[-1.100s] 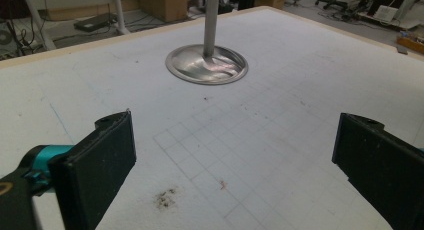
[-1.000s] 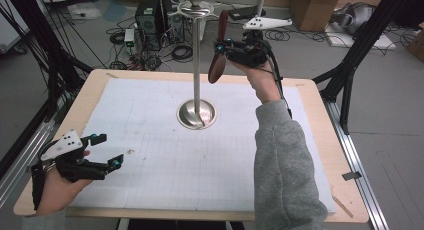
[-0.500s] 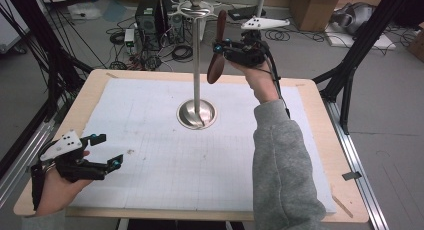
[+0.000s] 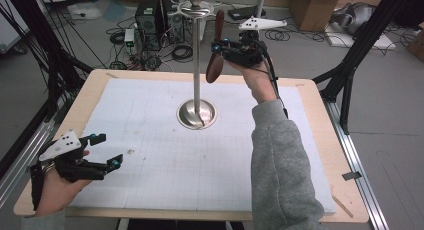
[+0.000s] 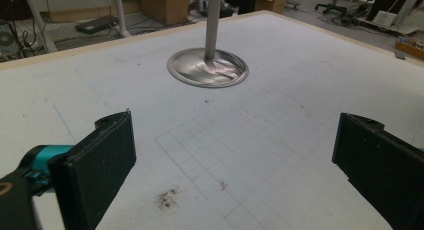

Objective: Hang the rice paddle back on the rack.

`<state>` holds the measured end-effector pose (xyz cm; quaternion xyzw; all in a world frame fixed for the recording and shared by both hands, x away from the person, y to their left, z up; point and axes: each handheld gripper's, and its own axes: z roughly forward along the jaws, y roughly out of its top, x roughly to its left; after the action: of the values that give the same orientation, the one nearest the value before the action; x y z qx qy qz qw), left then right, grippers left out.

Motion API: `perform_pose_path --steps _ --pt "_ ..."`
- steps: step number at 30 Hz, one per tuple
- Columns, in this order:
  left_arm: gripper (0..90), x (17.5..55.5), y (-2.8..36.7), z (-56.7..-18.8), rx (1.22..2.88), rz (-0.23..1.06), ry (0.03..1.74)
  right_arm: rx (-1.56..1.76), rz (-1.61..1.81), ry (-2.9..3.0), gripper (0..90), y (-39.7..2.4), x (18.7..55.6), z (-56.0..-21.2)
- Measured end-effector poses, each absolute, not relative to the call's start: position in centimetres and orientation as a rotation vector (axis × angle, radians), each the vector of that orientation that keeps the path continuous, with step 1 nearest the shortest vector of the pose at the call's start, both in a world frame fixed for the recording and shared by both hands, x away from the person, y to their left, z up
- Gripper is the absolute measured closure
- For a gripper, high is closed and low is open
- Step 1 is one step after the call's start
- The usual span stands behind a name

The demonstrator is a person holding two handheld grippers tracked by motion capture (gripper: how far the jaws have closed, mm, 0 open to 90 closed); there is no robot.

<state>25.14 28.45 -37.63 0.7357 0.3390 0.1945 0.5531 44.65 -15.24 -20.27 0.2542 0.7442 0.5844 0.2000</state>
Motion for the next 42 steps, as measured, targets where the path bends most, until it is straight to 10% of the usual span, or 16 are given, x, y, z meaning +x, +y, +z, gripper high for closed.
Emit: perform_pose_path --steps 28,42 --pt "4.2 25.3 27.5 -37.8 1.757 0.448 0.785 0.732 1.660 2.037 76.3 -14.5 45.2 -20.9" --pt "4.2 25.7 27.4 -37.6 1.766 0.455 0.776 0.739 1.616 2.076 38.4 -14.4 44.9 -21.2"
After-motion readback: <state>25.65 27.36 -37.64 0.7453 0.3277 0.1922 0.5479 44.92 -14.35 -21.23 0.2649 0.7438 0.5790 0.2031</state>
